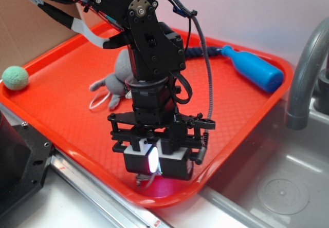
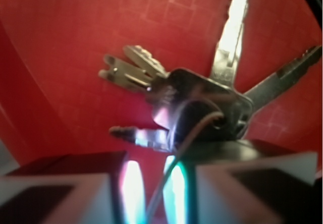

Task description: Grab the silver keys.

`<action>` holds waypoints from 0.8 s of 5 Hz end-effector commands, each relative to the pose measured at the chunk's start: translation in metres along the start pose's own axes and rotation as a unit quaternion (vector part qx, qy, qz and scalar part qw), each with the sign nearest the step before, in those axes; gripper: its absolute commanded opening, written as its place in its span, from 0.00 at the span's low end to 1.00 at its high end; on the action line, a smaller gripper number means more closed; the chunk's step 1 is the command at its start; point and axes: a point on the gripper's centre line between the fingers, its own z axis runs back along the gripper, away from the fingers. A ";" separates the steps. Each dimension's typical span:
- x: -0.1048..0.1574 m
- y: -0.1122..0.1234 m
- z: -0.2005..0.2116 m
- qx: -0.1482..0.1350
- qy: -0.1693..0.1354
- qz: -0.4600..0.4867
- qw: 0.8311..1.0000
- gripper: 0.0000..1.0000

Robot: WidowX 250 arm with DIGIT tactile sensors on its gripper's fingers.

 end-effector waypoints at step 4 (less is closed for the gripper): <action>0.036 0.118 0.196 0.048 -0.073 -0.311 0.946 0.00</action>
